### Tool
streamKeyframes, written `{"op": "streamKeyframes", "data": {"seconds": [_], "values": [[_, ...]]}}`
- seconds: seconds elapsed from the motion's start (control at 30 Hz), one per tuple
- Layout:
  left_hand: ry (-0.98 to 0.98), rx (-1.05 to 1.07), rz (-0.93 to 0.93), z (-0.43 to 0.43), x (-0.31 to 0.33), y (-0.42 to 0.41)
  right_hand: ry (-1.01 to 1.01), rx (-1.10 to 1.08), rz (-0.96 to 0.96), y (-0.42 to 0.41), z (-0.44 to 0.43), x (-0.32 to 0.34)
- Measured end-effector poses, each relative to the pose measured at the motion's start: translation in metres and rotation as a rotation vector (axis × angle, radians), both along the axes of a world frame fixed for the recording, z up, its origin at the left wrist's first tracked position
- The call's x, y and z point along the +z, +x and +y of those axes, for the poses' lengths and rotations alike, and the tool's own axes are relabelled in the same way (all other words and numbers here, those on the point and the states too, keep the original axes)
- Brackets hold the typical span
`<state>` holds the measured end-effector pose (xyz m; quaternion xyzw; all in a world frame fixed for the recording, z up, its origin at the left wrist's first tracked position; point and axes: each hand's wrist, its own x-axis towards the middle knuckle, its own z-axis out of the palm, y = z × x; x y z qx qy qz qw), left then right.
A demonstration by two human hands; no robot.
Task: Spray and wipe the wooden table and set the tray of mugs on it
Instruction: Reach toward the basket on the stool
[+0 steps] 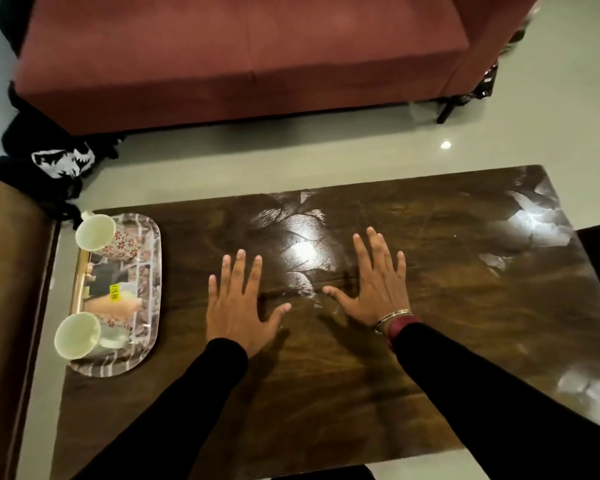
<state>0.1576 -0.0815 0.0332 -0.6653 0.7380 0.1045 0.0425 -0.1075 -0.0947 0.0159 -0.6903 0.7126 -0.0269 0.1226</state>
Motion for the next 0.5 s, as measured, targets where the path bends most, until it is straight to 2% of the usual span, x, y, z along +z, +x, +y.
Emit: {"op": "streamKeyframes", "data": {"seconds": [0.5], "values": [[-0.011,-0.105,0.053,-0.002,0.002,-0.063,-0.082,-0.160,-0.060,-0.055,0.015,-0.002]]}}
